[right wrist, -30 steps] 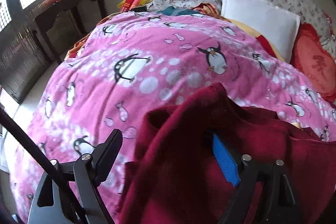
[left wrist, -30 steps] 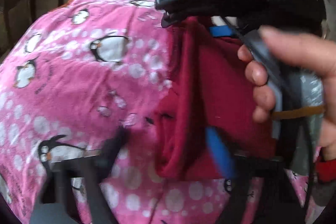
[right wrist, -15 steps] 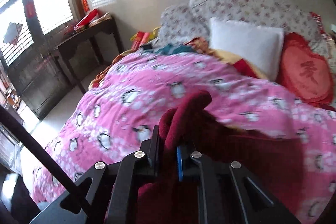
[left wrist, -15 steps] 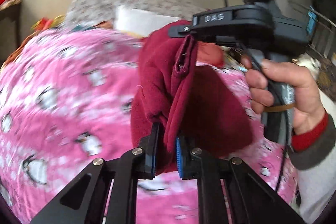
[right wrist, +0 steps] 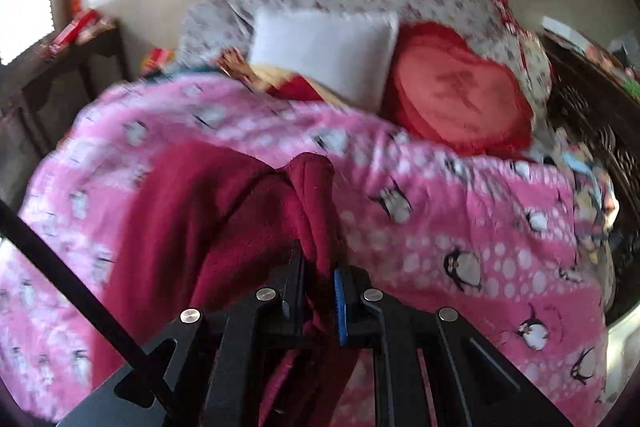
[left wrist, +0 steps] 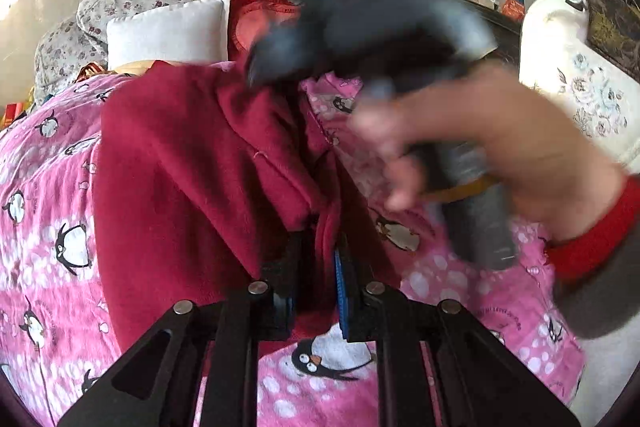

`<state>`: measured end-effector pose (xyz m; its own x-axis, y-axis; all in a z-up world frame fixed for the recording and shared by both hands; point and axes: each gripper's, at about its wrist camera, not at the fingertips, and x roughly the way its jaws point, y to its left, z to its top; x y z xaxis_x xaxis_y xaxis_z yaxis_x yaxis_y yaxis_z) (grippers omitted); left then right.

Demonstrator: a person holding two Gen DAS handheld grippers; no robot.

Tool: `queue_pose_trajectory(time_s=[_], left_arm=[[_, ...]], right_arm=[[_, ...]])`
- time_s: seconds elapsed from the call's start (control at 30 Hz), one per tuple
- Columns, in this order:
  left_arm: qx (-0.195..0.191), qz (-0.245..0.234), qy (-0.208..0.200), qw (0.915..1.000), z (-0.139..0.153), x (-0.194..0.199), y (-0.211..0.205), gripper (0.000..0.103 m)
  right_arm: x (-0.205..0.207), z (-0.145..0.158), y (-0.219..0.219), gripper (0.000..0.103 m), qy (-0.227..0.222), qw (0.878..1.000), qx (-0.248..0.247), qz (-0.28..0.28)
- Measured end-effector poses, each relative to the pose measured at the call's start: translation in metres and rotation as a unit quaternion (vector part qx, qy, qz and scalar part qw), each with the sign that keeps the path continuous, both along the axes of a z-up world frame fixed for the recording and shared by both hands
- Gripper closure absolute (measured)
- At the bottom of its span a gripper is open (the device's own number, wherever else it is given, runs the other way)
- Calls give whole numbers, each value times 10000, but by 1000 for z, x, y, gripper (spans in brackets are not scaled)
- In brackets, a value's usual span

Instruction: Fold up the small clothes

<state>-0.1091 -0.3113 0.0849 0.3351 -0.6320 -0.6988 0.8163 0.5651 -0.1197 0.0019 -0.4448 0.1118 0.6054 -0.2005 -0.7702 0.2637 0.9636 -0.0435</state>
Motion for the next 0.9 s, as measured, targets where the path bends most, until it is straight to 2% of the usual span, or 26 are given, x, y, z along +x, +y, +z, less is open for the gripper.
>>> queue_pose_trajectory(time_s=[0.03, 0.07, 0.1, 0.13, 0.17, 0.2, 0.27, 0.3, 0.33, 0.37, 0.47, 0.53, 0.6, 0.7, 0.73, 0.77, 0.8, 0.9], left_arm=[[1, -59, 75, 10000, 4, -1, 4, 78], [-38, -157, 137, 9998, 12, -4, 12, 66], [-84, -234, 139, 9996, 19, -8, 22, 53], [-119, -297, 72, 9995, 28, -11, 34, 46], [-81, -243, -131, 9996, 36, -13, 47, 29], [-48, -103, -380, 9992, 43, -12, 59, 24], [25, 165, -742, 9971, 50, -7, 78, 24], [134, 331, -902, 9953, 50, -6, 84, 23], [290, 599, -1037, 9924, 47, 3, 89, 23], [379, 796, -1064, 9904, 43, 8, 91, 23], [553, 1207, -764, 9882, 25, 35, 94, 24], [625, 1305, -527, 9881, 12, 41, 93, 24], [651, 1278, -506, 9884, 3, 33, 93, 24], [742, 1173, -653, 9882, -6, 22, 89, 24], [782, 1094, -651, 9888, -9, 19, 85, 24], [773, 1039, -616, 9897, -13, 18, 84, 24], [790, 1006, -589, 9900, -15, 17, 83, 24], [824, 858, -563, 9913, -17, 8, 84, 24]], right_arm=[[0, -5, -2, 89, -3, 10000, 69, -45], [-2, -7, -6, 86, -94, 9998, 135, -116], [-9, -1, -10, 76, -263, 9992, 202, -212], [-14, 3, -14, 70, -335, 9987, 282, -263], [-24, 11, -19, 69, -413, 9976, 448, -337], [-36, 22, -23, 69, -511, 9959, 629, -403], [-64, 41, -20, 66, -700, 9936, 814, -350], [-74, 48, -13, 60, -752, 9934, 820, -284], [-84, 52, -4, 55, -798, 9933, 811, -188], [-96, 56, 9, 54, -833, 9934, 793, -12], [-107, 50, 44, 54, -691, 9936, 807, 376], [-110, 40, 61, 54, -564, 9938, 796, 531], [-113, 30, 71, 54, -350, 9957, 750, 423], [-114, 17, 68, 47, -359, 9933, 1030, 383], [-111, 11, 66, 49, -309, 9938, 1032, 284], [-107, 3, 62, 58, -317, 9919, 1205, 266], [-105, 0, 59, 83, -358, 9884, 1416, 412], [-125, 6, 60, 86, -569, 9899, 1198, 509]])
